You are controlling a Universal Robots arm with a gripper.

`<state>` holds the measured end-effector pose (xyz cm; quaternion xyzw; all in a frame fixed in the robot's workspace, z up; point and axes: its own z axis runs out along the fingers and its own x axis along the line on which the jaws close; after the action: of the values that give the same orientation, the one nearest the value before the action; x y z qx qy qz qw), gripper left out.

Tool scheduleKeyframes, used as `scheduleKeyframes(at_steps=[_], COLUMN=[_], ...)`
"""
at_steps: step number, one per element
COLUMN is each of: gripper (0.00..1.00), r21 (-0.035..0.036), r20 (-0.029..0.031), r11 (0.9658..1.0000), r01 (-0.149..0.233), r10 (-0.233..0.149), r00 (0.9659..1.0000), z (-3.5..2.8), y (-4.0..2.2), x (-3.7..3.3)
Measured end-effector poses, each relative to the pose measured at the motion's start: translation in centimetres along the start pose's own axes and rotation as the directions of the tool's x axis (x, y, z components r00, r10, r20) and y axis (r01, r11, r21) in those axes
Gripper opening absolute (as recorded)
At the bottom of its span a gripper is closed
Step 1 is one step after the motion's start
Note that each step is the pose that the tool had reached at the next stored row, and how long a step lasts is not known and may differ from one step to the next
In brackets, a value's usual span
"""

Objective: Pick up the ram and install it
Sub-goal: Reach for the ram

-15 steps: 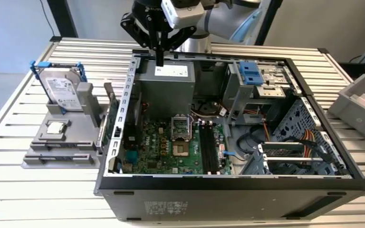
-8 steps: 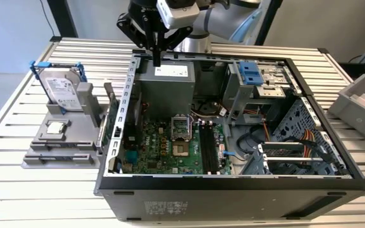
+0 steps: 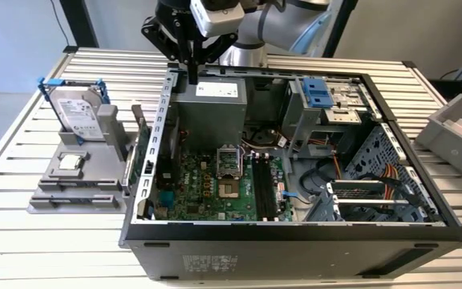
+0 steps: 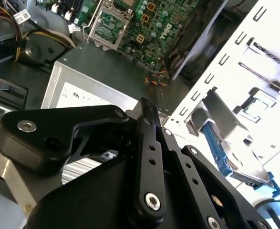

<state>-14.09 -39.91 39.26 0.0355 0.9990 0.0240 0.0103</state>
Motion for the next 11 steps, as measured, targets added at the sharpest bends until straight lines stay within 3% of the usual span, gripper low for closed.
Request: scheduleKeyframes(at_steps=[7,11], gripper=[0.0,0.0], r21=[0.0001,0.0001], r20=[-0.0001,-0.0001], r11=[1.0,1.0], r01=[0.0,0.0], r10=[0.0,0.0], r00=[1.0,1.0], z=[-0.02,-0.02], y=[-0.07,-0.07], x=[0.81,0.83])
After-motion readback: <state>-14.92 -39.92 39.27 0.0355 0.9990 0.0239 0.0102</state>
